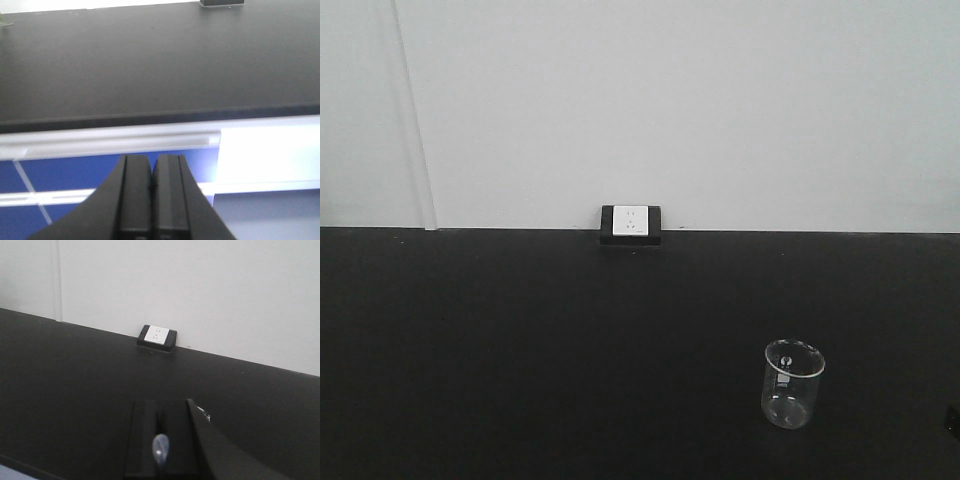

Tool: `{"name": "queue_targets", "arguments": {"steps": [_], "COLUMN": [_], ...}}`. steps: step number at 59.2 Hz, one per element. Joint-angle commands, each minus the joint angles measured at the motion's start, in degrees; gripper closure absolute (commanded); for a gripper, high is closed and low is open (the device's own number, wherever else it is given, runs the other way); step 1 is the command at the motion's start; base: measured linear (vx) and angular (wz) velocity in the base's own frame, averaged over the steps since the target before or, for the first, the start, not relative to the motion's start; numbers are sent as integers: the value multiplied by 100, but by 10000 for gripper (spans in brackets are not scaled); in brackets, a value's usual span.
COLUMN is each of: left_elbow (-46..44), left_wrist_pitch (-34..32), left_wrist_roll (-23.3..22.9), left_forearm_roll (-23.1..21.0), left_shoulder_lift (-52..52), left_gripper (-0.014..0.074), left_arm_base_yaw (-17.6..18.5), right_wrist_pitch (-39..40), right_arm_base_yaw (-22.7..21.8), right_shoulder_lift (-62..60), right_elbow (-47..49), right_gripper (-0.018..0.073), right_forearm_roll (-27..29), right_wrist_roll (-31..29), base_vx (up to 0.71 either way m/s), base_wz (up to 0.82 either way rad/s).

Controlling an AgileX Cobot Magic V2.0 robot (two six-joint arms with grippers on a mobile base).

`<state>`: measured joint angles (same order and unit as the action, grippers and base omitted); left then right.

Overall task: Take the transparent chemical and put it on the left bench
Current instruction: 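Drive the base to the bench with white bins, carrying the beaker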

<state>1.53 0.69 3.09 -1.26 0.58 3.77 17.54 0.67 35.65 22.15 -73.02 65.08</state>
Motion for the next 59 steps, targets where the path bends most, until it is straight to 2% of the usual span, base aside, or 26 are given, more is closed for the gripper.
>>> {"name": "queue_targets", "arguments": {"steps": [1, 24, 59], "left_elbow": [93, 93, 93], "left_wrist_pitch": [-449, -449, -449], "left_wrist_roll": [-45, -45, -45], "left_forearm_roll": [-4, -4, -4], "left_shoulder_lift": [110, 110, 110], "left_gripper": [600, 600, 600], "left_arm_base_yaw": [10, 10, 10], "right_wrist_pitch": [113, 113, 120], "right_arm_base_yaw": [-19, -19, -19], "right_shoulder_lift": [-1, -1, -1], "right_elbow": [163, 163, 163], "right_gripper": [562, 562, 562], "right_forearm_roll": [86, 86, 86], "right_wrist_roll": [15, 15, 15], "base_vx": [-33, -34, -32], "base_wz": [12, 26, 52]}}
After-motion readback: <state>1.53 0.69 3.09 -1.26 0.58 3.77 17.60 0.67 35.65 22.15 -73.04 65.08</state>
